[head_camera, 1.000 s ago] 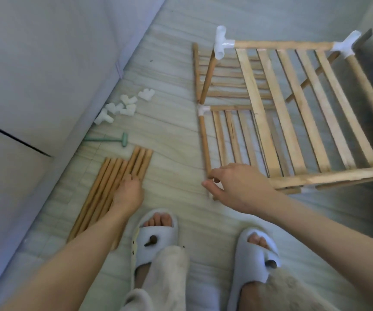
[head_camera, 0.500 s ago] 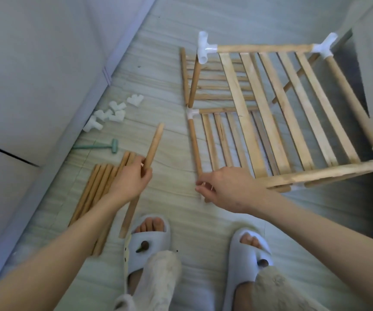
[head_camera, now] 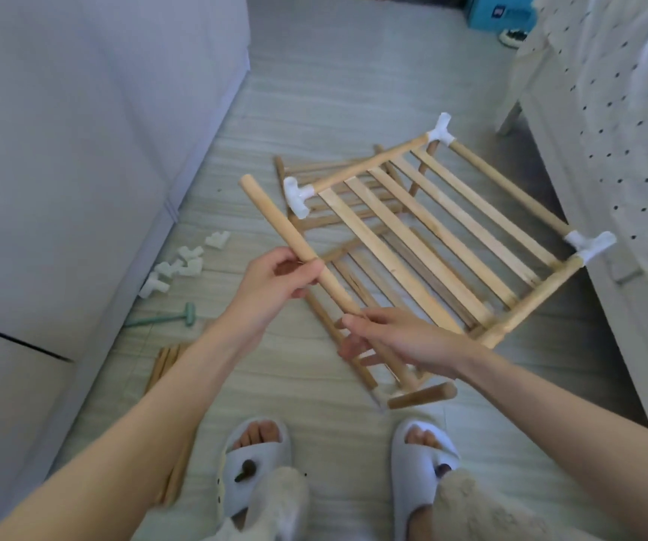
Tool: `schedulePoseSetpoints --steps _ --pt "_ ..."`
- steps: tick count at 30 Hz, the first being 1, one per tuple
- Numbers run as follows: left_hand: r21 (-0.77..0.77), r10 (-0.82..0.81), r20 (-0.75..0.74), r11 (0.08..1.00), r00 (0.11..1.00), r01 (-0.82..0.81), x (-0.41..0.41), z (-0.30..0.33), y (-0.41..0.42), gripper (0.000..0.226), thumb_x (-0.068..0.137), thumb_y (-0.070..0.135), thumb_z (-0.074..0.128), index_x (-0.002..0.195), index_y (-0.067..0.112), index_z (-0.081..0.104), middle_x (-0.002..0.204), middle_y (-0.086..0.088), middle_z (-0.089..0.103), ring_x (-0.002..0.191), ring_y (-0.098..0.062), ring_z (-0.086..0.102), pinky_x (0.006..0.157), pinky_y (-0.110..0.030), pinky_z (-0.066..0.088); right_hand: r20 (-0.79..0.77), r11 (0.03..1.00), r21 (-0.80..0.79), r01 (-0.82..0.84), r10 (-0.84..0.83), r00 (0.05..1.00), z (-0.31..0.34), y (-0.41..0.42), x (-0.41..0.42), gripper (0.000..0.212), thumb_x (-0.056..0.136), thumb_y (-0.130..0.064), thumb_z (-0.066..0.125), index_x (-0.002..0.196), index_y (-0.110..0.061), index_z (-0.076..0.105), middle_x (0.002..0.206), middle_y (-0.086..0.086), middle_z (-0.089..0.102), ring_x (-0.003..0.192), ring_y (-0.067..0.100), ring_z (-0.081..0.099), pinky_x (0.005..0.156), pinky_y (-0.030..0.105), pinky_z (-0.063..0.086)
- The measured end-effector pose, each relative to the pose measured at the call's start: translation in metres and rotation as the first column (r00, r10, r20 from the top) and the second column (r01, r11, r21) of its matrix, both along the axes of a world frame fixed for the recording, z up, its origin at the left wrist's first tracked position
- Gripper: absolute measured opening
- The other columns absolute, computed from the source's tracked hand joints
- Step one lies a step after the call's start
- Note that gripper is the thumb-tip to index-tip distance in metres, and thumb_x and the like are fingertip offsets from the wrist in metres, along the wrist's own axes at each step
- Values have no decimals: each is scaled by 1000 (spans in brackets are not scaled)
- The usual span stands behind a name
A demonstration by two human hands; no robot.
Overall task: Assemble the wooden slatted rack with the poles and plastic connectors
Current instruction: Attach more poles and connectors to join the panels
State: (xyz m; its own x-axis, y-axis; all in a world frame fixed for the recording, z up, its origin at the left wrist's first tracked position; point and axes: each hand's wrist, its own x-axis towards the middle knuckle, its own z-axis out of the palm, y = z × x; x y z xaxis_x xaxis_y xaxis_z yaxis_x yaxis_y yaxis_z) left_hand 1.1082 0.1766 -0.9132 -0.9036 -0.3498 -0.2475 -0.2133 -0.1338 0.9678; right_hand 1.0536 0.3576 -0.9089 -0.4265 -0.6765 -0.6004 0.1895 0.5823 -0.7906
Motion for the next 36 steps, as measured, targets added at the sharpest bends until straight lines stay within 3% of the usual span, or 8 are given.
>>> schedulePoseSetpoints --steps 4,7,10,15,21,28,31,36 --pt "-191 76 -76 978 994 -89 -30 -1 -6 10 95 18 52 98 15 61 90 3 64 82 -2 58 76 -17 46 -117 965 -134 227 -243 963 -2 -4 -7 33 99 -24 45 115 3 51 65 2 43 51 12 40 49 23 36" --pt "-490 232 -126 831 965 -264 -67 -12 -36 32 94 15 53 125 8 46 122 -7 51 97 -6 51 85 -12 39 -76 910 -200 362 -383 921 0 1 -22 24 99 -23 44 114 -7 53 59 2 39 44 13 30 41 24 23" --pt "-577 123 20 812 992 -89 -105 -25 -62 60 92 21 56 143 12 25 141 -6 34 124 -16 39 105 -27 33 -48 881 -171 441 -455 889 -3 8 -28 17 99 -23 45 108 -13 56 55 2 42 39 12 30 36 22 25" --pt "-576 6 33 818 999 14 -126 -43 -64 35 91 9 55 124 11 44 106 -3 47 95 -17 46 72 -24 38 -190 889 -58 454 -456 869 -12 21 -35 18 99 -26 42 97 -13 54 76 3 61 61 15 61 62 30 52" --pt "-639 33 2 768 999 -24 -102 -48 -66 15 91 10 55 99 18 45 96 -4 51 88 -21 48 77 -32 39 -331 923 43 382 -348 877 -17 32 -44 19 98 -30 43 104 -17 54 102 0 68 94 14 65 91 36 50" --pt "-685 36 -14 727 999 -36 -36 -33 -30 12 88 11 61 93 15 50 83 -2 55 75 -18 50 56 -8 34 -583 925 299 234 -17 812 -9 52 -47 24 98 -25 41 75 -24 43 72 -2 50 67 17 49 53 26 34" --pt "-697 40 -17 716 999 -41 -12 -34 -14 13 88 13 62 90 14 50 79 -3 57 73 -21 52 56 -17 34 -628 915 325 238 20 778 -10 63 -42 8 98 -19 43 97 -15 50 85 2 57 84 26 55 67 32 40" --pt "-723 86 -34 685 996 -84 12 -42 -4 12 89 17 60 95 9 53 74 -3 57 72 -26 54 64 -30 36 -642 933 320 166 85 762 -4 77 -22 27 94 -12 46 121 -14 49 93 5 60 92 29 59 71 31 41"
